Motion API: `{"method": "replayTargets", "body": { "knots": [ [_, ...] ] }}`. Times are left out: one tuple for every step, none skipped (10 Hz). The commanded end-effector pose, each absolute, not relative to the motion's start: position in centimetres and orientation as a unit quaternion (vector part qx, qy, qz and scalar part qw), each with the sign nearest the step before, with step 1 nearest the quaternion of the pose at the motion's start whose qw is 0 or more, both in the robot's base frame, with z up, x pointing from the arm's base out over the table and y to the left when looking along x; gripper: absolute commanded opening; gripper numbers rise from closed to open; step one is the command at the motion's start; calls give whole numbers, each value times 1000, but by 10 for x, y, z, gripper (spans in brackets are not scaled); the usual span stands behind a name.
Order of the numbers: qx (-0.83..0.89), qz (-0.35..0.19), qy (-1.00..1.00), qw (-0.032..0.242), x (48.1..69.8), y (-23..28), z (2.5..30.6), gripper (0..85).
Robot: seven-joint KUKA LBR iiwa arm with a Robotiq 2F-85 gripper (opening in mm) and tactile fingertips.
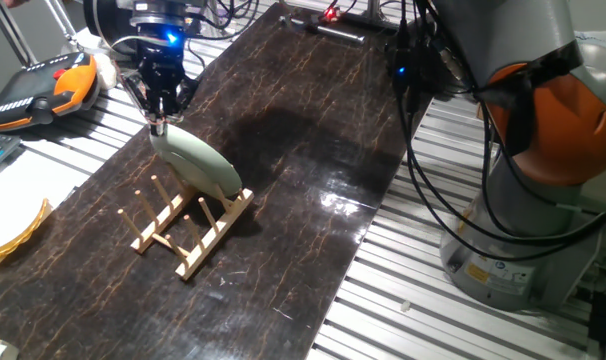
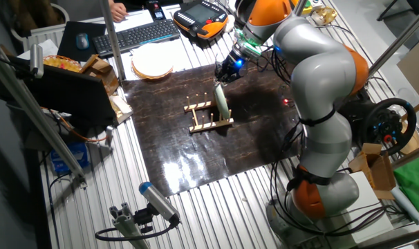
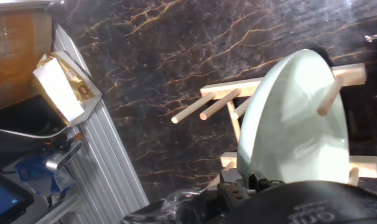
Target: Take the dish off the dish rack
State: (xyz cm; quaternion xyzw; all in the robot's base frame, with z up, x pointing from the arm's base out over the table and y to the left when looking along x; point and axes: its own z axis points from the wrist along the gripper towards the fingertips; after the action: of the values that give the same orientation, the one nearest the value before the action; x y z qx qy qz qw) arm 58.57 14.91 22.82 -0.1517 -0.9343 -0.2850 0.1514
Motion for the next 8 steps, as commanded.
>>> {"method": "replayTargets", "body": {
  "knots": [
    [-150,-282,-936,152,585,147,229,7],
    [-148,-281,-936,151,584,142,228,7],
    [-143,-282,-936,154,584,138,226,7],
    [-141,-282,-936,157,584,137,224,7],
    [-139,-284,-935,162,584,136,223,7],
    [-138,-285,-934,166,584,134,221,7],
    [-134,-286,-934,166,583,129,219,7],
    [-132,-286,-934,166,583,126,216,7]
  ]
}}
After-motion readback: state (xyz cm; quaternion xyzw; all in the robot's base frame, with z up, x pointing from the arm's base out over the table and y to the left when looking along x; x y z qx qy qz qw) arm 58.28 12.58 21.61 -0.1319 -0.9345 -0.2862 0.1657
